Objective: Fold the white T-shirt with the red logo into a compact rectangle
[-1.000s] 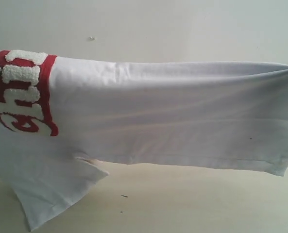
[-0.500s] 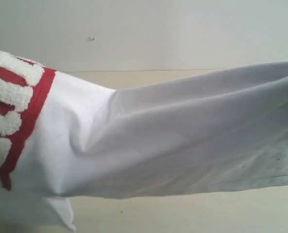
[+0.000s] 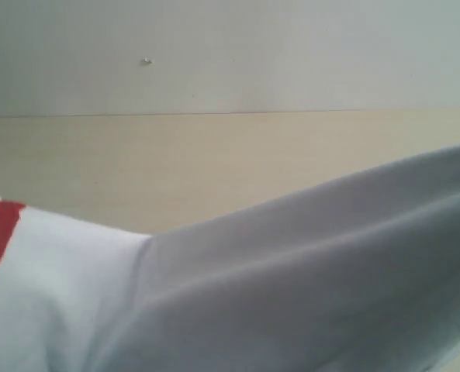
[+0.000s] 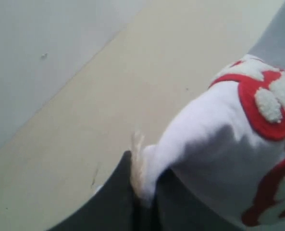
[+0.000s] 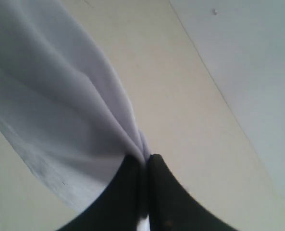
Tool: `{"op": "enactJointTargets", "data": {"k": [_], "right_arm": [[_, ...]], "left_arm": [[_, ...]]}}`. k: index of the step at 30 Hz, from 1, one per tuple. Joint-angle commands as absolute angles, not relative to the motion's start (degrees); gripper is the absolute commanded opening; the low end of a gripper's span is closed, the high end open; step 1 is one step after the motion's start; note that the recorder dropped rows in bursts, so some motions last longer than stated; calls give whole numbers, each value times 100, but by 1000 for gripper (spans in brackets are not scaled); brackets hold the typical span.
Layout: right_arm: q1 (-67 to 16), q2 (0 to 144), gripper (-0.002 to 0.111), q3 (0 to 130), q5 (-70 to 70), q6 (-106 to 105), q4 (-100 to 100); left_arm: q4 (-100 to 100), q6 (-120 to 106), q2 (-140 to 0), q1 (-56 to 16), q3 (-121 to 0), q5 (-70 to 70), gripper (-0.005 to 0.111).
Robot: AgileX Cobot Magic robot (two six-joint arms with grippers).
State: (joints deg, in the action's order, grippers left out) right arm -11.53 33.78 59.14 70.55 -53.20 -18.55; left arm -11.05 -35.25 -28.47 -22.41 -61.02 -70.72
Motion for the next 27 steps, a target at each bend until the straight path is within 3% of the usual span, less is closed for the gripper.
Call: {"op": "enactJointTargets", "data": {"k": [1,13,23,27], "right_arm": [[-1337,3352,0,5505,6996,-5066,-1885],[-1337,3884,0,4061,6559,-5262,-1237],[-1337,6144,0,3962,4366,-4609,-203],[-1337,7175,0,3985,3316,-4112,416]], "left_arm": [[-951,-3391,-2641,-2348,-5362,-6996,0],[778,-3846,-3260,-2577,-4099,-6996,0],[2521,-3281,-5068,-2548,-3445,-4137,0],[3425,-2251,-6298,-2071,-3401,-2855,0]]}}
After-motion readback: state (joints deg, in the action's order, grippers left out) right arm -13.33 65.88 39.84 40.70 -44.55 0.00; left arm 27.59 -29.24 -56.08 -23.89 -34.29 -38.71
